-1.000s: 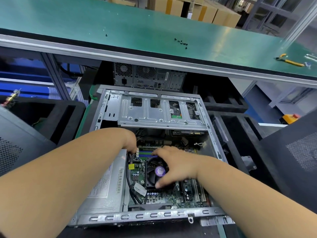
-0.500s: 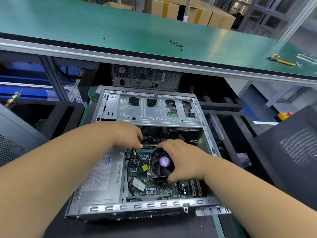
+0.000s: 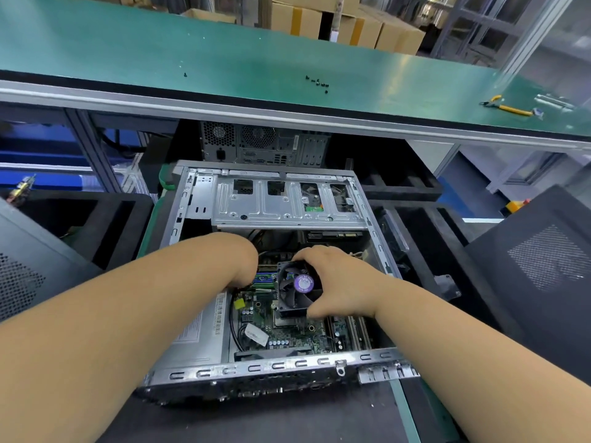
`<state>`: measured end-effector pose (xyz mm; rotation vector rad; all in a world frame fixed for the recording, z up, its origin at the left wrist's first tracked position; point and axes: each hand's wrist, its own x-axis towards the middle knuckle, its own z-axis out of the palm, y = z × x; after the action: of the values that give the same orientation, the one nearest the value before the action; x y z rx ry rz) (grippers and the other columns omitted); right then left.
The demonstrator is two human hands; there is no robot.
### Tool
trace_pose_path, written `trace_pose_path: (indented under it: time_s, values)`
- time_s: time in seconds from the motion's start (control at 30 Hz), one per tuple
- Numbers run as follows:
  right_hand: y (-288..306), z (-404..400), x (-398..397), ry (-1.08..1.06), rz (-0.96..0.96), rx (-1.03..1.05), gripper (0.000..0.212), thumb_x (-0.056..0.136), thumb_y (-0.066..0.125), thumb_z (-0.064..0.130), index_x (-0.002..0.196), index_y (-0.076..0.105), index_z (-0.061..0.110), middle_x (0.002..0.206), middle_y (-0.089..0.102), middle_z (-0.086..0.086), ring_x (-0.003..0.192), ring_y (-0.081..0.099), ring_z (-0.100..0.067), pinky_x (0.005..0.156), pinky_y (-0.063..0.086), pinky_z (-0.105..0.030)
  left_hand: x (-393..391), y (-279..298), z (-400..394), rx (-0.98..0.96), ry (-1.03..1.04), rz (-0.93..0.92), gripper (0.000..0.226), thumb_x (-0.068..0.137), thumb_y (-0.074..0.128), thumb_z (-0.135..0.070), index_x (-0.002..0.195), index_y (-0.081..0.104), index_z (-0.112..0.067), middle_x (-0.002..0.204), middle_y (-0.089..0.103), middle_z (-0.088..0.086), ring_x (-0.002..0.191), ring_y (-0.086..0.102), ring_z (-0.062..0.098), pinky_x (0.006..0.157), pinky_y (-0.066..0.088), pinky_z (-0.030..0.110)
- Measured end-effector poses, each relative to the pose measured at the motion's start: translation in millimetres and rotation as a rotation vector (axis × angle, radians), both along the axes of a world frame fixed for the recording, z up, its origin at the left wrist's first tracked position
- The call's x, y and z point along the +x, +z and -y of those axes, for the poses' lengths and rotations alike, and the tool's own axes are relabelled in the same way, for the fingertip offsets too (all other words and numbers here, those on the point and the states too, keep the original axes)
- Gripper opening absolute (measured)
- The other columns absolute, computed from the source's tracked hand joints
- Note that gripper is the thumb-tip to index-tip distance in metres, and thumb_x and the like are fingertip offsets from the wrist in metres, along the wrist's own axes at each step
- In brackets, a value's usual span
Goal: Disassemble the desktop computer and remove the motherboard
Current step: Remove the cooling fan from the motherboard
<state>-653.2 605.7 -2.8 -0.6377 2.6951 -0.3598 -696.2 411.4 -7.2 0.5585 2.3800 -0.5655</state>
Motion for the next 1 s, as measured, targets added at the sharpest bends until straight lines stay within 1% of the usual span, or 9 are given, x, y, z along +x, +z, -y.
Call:
trace_pose_path:
  time_s: [0.17,0.23,0.33,0.47,0.6,0.7,0.8,0.93,1.0]
  values:
    - [-11,-1,-9,-0.068,0.03,-0.083,0.088,0.061,0.078,0.037,0.139,0.038,0.026,0.129,0.048,0.001,0.118,0.043,-0.02,0.096,0.046,-0.041,-12,-12,-14,-0.156,-0.094,0.145,0.044,0.094,0.054,-0.036,0.131,0.055,-0.011,0.129,0.058,0.006,0.114,0.056,0.025,0.098,0.045,0.036]
    - [-15,-3,-11,-0.079,0.031,-0.108,0.087,0.061,0.078,0.036,0.139,0.038,0.025,0.129,0.048,0.0,0.119,0.042,-0.021,0.096,0.047,-0.042,-16,-15,-20,-0.158,-0.068,0.168,0.044,0.092,0.056,-0.04,0.125,0.059,-0.012,0.118,0.062,0.005,0.105,0.06,0.024,0.092,0.048,0.035]
    - [-21,-5,-14,-0.085,0.035,-0.137,0.089,0.062,0.078,0.036,0.139,0.037,0.024,0.128,0.047,0.0,0.119,0.041,-0.021,0.095,0.047,-0.042,-18,-18,-30,-0.158,-0.017,0.162,0.043,0.091,0.058,-0.043,0.12,0.062,-0.011,0.089,0.062,0.001,0.085,0.058,0.021,0.082,0.046,0.029]
    - [-27,-8,-13,-0.058,0.024,-0.129,0.09,0.061,0.078,0.038,0.139,0.036,0.024,0.127,0.047,-0.001,0.118,0.041,-0.022,0.092,0.048,-0.041,-14,-20,-39,-0.163,-0.024,0.127,0.043,0.085,0.066,-0.044,0.117,0.064,-0.015,0.107,0.068,0.001,0.083,0.056,0.02,0.086,0.046,0.029]
    - [-32,-9,-11,-0.002,0.022,-0.093,0.093,0.06,0.077,0.04,0.141,0.033,0.023,0.128,0.045,0.0,0.119,0.039,-0.02,0.092,0.048,-0.041,-11,-14,-40,-0.167,-0.019,0.077,0.026,0.082,0.071,-0.036,0.1,0.067,-0.017,0.07,0.053,-0.004,0.078,0.054,0.02,0.082,0.052,0.034]
    - [-33,-6,-10,0.033,0.043,-0.074,0.095,0.06,0.076,0.042,0.141,0.032,0.022,0.129,0.044,-0.001,0.119,0.039,-0.021,0.092,0.048,-0.042,-8,-10,-41,-0.155,-0.01,0.068,0.023,0.083,0.07,-0.031,0.101,0.066,-0.016,0.069,0.05,-0.004,0.079,0.054,0.021,0.081,0.052,0.034]
    - [-34,-4,-10,0.072,0.049,-0.031,0.092,0.06,0.077,0.043,0.138,0.035,0.02,0.126,0.046,-0.003,0.116,0.041,-0.023,0.091,0.049,-0.043,-7,-9,-40,-0.149,-0.024,0.061,0.023,0.088,0.064,-0.025,0.107,0.067,-0.014,0.068,0.048,-0.003,0.076,0.051,0.02,0.072,0.047,0.03]
    - [-35,-5,-10,0.085,0.055,-0.025,0.09,0.059,0.078,0.043,0.135,0.036,0.02,0.124,0.046,-0.003,0.113,0.042,-0.023,0.09,0.049,-0.044,-8,-10,-38,-0.153,-0.014,0.068,0.013,0.089,0.059,-0.019,0.1,0.064,-0.015,0.069,0.047,-0.001,0.062,0.045,0.018,0.066,0.041,0.027]
    - [-35,-5,-11,0.079,0.046,-0.039,0.092,0.059,0.078,0.042,0.138,0.034,0.021,0.128,0.044,-0.003,0.117,0.039,-0.022,0.091,0.049,-0.043,-9,-13,-35,-0.137,-0.012,0.068,0.019,0.089,0.058,-0.018,0.106,0.064,-0.013,0.075,0.051,0.0,0.067,0.047,0.019,0.066,0.041,0.027]
